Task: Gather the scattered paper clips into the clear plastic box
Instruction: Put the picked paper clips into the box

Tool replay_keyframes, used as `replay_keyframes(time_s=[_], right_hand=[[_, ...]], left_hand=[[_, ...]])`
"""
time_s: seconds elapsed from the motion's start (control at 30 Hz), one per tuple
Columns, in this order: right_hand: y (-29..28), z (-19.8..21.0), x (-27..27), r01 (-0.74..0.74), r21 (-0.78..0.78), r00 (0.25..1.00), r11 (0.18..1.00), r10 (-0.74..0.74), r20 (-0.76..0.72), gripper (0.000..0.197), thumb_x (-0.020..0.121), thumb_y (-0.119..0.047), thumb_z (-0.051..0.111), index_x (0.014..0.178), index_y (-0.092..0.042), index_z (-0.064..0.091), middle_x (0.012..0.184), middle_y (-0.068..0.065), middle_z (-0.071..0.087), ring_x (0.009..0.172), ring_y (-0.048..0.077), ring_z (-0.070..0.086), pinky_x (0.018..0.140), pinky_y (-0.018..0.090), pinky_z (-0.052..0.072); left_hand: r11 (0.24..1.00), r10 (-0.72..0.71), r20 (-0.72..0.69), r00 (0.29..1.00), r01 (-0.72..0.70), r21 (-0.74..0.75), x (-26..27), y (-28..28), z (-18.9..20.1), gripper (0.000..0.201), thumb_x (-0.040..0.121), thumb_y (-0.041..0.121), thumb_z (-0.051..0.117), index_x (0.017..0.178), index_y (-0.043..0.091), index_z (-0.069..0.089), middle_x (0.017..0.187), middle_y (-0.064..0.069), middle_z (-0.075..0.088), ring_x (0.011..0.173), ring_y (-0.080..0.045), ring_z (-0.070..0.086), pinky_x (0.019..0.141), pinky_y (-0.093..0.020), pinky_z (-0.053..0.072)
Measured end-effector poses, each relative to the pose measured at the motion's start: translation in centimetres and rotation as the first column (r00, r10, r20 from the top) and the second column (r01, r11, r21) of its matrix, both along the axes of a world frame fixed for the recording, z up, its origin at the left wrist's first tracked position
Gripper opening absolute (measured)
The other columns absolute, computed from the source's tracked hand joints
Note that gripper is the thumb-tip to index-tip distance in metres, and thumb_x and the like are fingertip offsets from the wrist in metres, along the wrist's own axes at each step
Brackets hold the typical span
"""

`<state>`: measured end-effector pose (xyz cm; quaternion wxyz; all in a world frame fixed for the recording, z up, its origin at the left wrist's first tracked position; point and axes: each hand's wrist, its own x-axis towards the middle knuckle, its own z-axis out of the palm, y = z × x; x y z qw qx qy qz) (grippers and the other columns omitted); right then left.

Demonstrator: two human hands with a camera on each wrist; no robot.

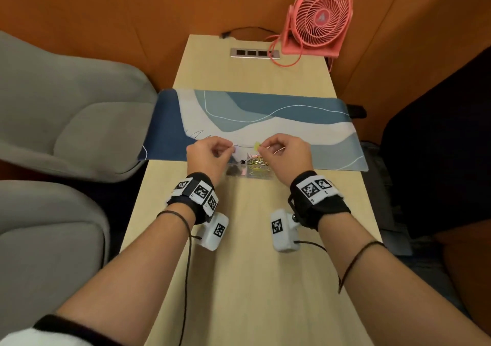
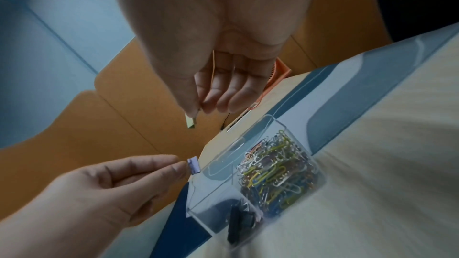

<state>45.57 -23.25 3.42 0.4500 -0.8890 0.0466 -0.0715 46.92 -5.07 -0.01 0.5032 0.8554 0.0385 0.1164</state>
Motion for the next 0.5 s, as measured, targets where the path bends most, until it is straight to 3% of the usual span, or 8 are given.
replay_keyframes(time_s=[0.13, 0.27, 0.33, 0.43, 0.5], right_hand=[[1.4, -0.7, 2.7, -0.06, -0.199, 0.998, 0.978, 0.06, -0.005, 0.011, 0.079, -0.034, 0.069, 0.073, -0.024, 0.07, 0.062, -0.01, 0.065, 0.068, 0.007, 0.058, 0.068, 0.021, 0.044], [2.3, -1.2, 4.1, -0.146, -0.353, 0.989, 0.924, 0.134, -0.057, 0.012, 0.08, -0.036, 0.068, 0.071, -0.028, 0.068, 0.065, -0.009, 0.066, 0.07, 0.01, 0.06, 0.067, 0.023, 0.046], [2.6, -1.3, 4.5, -0.176, -0.412, 0.984, 0.894, 0.155, -0.085, 0.01, 0.079, -0.035, 0.068, 0.073, -0.027, 0.071, 0.068, -0.008, 0.068, 0.073, 0.014, 0.061, 0.071, 0.026, 0.05], [3.2, -1.4, 5.0, -0.197, -0.439, 0.98, 0.876, 0.157, -0.126, 0.007, 0.077, -0.033, 0.07, 0.074, -0.026, 0.071, 0.07, -0.006, 0.068, 0.076, 0.018, 0.063, 0.073, 0.029, 0.054], [3.6, -1.7, 5.1, -0.211, -0.444, 0.975, 0.871, 0.156, -0.158, 0.007, 0.073, -0.032, 0.071, 0.07, -0.028, 0.067, 0.073, -0.005, 0.068, 0.076, 0.019, 0.064, 0.074, 0.031, 0.055]], left_hand=[[0.991, -0.019, -0.007, 1.0, 0.02, 0.13, 0.9, -0.1, -1.2, 0.005, 0.076, 0.024, 0.082, 0.078, 0.022, 0.077, 0.067, 0.014, 0.068, 0.058, 0.006, 0.053, 0.062, -0.007, 0.041], [0.966, -0.066, 0.018, 0.998, 0.06, 0.25, 1.0, 0.3, -2.3, 0.007, 0.08, 0.032, 0.076, 0.083, 0.026, 0.077, 0.078, 0.01, 0.07, 0.076, -0.007, 0.052, 0.074, -0.025, 0.042], [0.952, -0.076, 0.018, 0.997, 0.067, 0.299, 0.8, 0.3, -2.5, 0.01, 0.084, 0.034, 0.072, 0.09, 0.027, 0.077, 0.079, 0.008, 0.07, 0.08, -0.011, 0.051, 0.073, -0.024, 0.035], [0.96, -0.061, 0.037, 0.997, 0.049, 0.275, 0.3, 0.4, -2.6, 0.018, 0.086, 0.031, 0.069, 0.1, 0.023, 0.076, 0.08, 0.011, 0.071, 0.081, -0.014, 0.059, 0.08, -0.026, 0.045], [0.976, -0.024, 0.042, 0.999, 0.014, 0.218, -0.1, 0.4, -2.8, 0.019, 0.085, 0.027, 0.068, 0.102, 0.021, 0.075, 0.081, 0.01, 0.072, 0.079, -0.012, 0.062, 0.081, -0.019, 0.044]])
